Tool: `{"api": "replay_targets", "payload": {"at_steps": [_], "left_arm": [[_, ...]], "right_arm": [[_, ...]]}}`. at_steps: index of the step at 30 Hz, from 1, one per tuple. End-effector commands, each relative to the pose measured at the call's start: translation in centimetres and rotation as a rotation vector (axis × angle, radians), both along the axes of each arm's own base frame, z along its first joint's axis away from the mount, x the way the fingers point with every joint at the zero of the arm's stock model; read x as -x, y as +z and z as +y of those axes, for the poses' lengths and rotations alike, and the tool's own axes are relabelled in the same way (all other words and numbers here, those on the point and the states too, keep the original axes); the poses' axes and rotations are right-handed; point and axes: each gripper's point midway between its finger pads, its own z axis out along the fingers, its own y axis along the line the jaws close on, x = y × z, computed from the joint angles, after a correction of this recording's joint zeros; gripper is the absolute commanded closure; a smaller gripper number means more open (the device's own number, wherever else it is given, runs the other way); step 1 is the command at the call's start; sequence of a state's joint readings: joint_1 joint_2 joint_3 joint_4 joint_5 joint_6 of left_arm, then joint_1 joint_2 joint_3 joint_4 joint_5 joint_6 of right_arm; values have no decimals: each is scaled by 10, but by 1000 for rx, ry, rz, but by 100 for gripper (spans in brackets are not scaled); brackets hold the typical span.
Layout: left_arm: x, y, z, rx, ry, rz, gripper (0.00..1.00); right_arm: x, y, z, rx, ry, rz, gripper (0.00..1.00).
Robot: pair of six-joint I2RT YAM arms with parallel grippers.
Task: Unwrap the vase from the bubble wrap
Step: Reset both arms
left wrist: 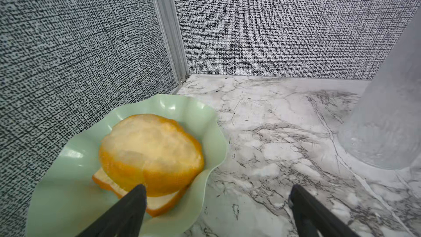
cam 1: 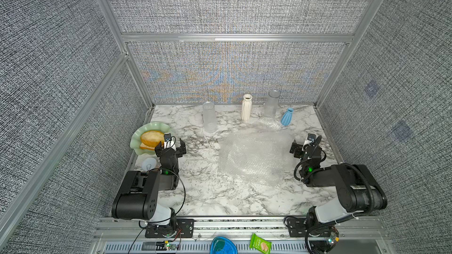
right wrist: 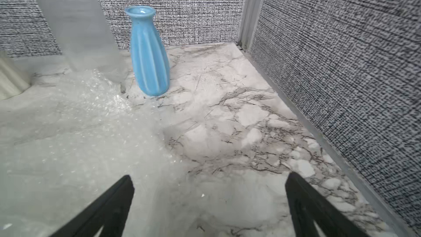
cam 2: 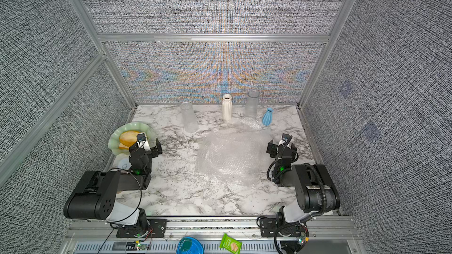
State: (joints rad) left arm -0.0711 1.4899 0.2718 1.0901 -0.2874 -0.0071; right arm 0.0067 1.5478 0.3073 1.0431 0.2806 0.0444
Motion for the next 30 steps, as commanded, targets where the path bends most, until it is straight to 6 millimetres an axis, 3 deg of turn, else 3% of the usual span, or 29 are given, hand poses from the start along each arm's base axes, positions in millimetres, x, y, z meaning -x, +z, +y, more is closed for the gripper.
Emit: {"api": "replay_targets", "payload": {"at_steps": [1,24,30], "left_arm": [[-2,9,-1,-6,-9,-32,0],[1,11,-2,-7,-13,-47,0],[35,25,0,3,-15,-183,0]], "right_arm": [[-1,4,2,-13,7,-18,1],[-1,3,2,-28,24,-18,1],[19,11,7,-15,56,-112,1]]}}
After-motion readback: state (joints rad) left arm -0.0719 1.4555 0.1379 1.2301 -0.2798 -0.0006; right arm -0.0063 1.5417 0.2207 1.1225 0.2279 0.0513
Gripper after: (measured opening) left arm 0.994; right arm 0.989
